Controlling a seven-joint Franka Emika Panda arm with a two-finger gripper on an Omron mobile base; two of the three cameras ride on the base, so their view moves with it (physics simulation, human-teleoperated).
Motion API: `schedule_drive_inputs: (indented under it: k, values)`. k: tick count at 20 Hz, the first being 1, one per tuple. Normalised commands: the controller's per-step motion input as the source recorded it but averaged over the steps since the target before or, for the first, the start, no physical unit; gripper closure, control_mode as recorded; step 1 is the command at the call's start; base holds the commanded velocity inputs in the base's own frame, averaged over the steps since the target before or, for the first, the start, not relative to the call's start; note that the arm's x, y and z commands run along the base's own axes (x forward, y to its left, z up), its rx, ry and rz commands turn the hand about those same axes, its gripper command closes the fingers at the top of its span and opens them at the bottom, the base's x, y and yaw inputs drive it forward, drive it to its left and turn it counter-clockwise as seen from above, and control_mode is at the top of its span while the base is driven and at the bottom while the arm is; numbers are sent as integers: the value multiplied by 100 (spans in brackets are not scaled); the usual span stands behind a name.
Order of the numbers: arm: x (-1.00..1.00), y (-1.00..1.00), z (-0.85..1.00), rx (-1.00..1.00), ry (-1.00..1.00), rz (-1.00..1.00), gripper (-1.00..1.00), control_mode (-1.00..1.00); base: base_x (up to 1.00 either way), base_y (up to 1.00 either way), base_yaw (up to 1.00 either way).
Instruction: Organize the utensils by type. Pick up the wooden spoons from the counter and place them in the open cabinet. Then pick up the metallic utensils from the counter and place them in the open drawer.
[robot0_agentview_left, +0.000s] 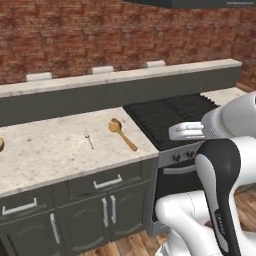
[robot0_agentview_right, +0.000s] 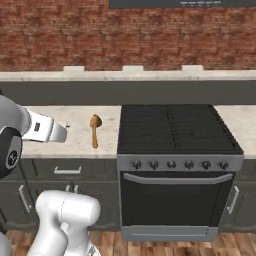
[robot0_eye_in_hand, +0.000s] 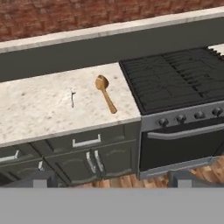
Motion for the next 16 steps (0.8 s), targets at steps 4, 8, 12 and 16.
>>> schedule_drive_inputs:
  k: [4,8,12,16]
  values:
    - [0,0,0,0,0,0,-100,100,31,46,36]
    - [0,0,0,0,0,0,-100,100,39,41,23]
    - [0,0,0,0,0,0,-100,100,58,14,15]
    - [0,0,0,0,0,0,-100,100,61,5,5]
